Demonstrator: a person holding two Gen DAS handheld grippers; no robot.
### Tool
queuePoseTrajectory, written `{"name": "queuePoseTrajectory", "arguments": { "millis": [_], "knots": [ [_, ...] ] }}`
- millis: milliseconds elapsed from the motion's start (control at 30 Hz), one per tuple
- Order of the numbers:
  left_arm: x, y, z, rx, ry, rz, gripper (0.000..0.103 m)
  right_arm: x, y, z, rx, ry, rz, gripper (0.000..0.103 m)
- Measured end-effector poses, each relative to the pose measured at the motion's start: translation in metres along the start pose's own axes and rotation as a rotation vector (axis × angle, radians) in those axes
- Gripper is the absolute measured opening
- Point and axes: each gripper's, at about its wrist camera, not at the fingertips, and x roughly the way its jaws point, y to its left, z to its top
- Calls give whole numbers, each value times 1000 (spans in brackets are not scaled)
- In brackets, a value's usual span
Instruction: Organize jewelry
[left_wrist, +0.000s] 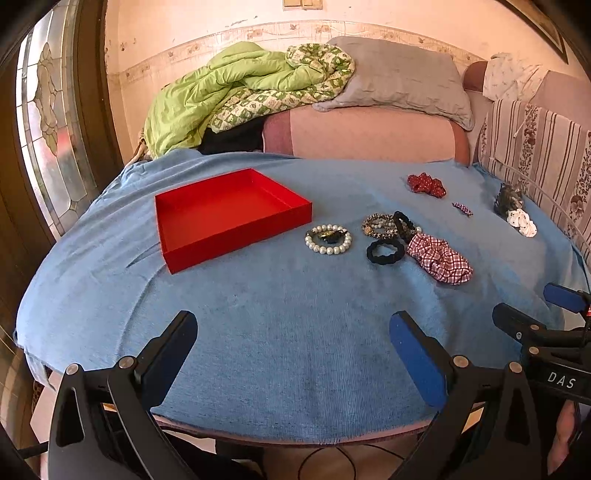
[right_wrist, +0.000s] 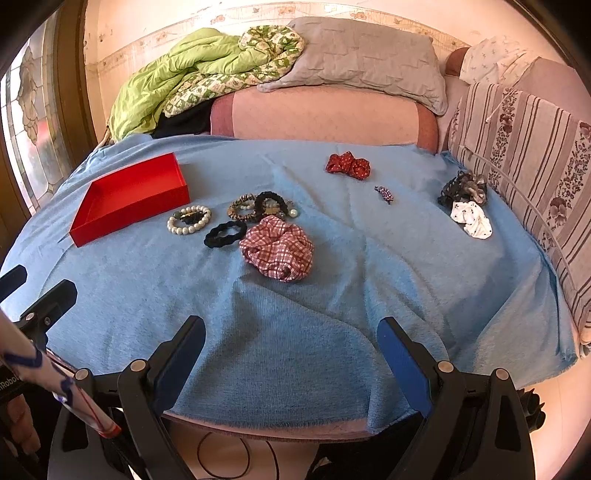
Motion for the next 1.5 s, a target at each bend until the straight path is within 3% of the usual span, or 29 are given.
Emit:
{"name": "queuePoseTrajectory", "arguments": {
  "millis": [667, 833, 1067, 1267, 1467, 1500],
  "knots": [
    [28, 2, -4, -9, 64, -20, 103, 21, 2, 1, -3, 45, 7, 96],
    [40, 9, 2, -21, 78, -36, 103, 27, -11, 13, 46, 38, 41, 96],
    [71, 10, 24, -24, 130, -140, 103, 46, -26, 33, 94, 65, 109, 81],
    [107, -3, 54, -9, 155, -227, 103, 72, -13, 54, 14, 97, 145, 78],
    [129, -11, 64, -1, 166, -244, 103, 119, -15, 65, 61, 197, 179, 78],
    [131, -11, 64, 1, 170, -249, 103, 124, -17, 65, 79, 207, 190, 71]
  ]
}}
